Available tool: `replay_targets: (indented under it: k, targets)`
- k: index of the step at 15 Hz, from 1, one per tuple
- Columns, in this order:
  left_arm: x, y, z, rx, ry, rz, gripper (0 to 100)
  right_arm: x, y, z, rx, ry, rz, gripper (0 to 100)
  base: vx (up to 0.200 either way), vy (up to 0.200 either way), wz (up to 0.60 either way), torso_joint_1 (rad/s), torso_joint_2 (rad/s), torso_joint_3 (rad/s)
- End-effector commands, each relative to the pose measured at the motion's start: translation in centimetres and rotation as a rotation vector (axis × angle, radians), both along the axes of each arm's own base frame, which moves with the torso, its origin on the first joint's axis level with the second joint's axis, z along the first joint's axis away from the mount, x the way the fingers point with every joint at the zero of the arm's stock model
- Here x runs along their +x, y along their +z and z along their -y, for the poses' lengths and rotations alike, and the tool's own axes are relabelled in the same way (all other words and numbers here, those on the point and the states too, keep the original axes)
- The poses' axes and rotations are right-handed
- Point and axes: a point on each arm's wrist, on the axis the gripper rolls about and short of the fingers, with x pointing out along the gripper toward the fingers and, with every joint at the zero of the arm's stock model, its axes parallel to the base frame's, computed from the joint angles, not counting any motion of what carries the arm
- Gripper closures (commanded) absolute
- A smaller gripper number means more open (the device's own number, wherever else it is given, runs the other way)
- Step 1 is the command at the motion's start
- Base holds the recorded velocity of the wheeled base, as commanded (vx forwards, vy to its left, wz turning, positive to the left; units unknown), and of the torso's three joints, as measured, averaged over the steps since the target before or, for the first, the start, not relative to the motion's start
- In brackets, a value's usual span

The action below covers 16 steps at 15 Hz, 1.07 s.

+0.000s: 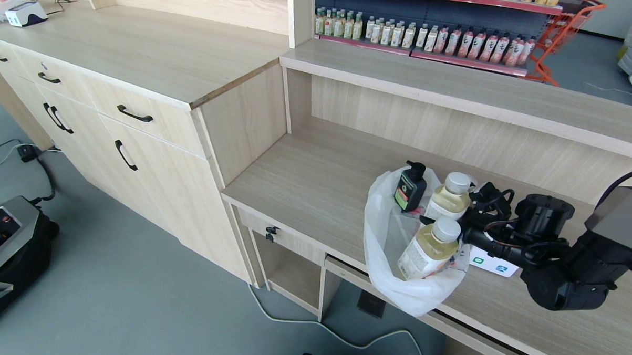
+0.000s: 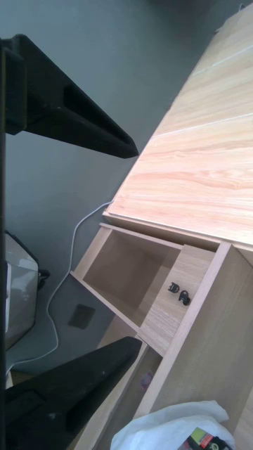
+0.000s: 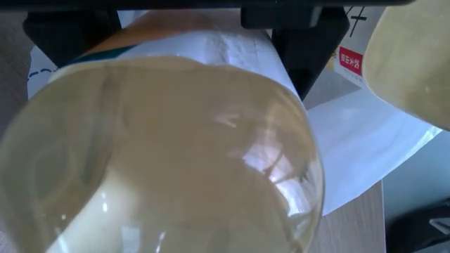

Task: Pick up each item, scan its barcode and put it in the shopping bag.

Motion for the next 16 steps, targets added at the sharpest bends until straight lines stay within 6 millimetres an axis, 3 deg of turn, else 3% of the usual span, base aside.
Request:
replay_targets:
  k: [1,8,9,12,16]
  targets:
    - [0.0,0.0,0.0,-0.001,0.001,0.000,0,0.1,-0.7,0.1,-0.005,-0.001,-0.014,100,0.000,0.000,0.00,0.000,0.00,0.000]
    - [0.0,0.0,0.0,-0.001,0.001,0.000,0,0.0,-1.9,0.7,-0.043,-0.004,-0.022,100,0.000,0.000,0.00,0.000,0.00,0.000]
    - [0.0,0.0,0.0,0.001,0.000,0.000,0,-0.1,-1.8,0.8,-0.046,-0.007,-0.019,0,0.000,0.000,0.00,0.000,0.00,0.000]
    - [0.0,0.0,0.0,-0.001,0.000,0.000,0,-0.4,-0.3,1.2,-0.038,-0.018,-0.004,0,0.000,0.000,0.00,0.000,0.00,0.000]
    - [0.0,0.0,0.0,-0.001,0.000,0.000,0,-2.5,2.6,2.6,-0.002,-0.049,-0.048,0,0.000,0.000,0.00,0.000,0.00,0.000]
